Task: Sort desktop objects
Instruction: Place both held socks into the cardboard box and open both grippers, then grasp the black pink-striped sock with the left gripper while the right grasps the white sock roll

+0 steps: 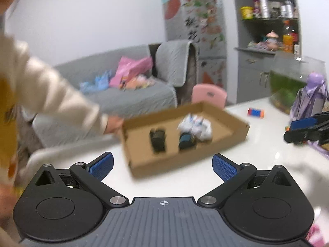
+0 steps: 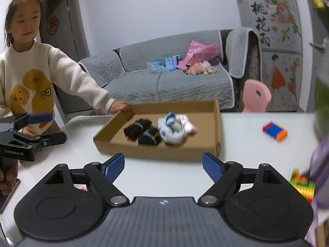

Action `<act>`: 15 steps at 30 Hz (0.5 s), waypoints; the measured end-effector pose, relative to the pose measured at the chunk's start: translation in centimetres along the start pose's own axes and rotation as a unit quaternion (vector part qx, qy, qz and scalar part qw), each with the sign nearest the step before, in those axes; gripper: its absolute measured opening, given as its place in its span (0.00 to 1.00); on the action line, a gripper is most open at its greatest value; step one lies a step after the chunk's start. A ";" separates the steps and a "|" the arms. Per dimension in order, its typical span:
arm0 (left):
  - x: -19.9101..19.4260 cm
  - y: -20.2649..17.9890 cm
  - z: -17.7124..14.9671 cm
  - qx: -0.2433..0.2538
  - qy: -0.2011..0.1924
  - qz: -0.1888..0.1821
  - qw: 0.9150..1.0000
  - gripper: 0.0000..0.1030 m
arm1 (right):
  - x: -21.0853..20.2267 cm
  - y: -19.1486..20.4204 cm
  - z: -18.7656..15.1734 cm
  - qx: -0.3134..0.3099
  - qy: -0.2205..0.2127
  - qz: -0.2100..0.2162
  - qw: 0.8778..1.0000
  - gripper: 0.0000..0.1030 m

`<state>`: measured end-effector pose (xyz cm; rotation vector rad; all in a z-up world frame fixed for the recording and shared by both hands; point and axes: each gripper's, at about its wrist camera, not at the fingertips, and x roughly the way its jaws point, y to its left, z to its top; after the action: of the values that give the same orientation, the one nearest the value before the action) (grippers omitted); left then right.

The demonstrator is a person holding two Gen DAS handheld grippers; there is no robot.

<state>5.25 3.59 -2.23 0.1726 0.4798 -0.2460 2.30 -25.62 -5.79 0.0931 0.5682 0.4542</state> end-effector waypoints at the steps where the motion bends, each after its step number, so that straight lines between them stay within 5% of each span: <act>1: -0.1 0.2 -1.0 -0.011 0.009 0.002 1.000 1.00 | 0.3 0.0 -0.5 0.004 0.003 0.001 1.000 0.78; 7: -0.1 1.9 -5.4 -0.062 0.044 -0.011 0.997 1.00 | 2.4 -0.4 -3.4 0.006 0.042 -0.013 0.999 0.73; 15: -0.2 1.2 -7.6 -0.021 0.063 -0.031 0.997 1.00 | 2.9 0.8 -5.6 -0.035 0.071 -0.042 0.996 0.68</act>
<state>2.13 6.49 -8.63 0.1338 0.6158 -0.2865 1.09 -23.88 -11.81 -0.0306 0.6926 0.4012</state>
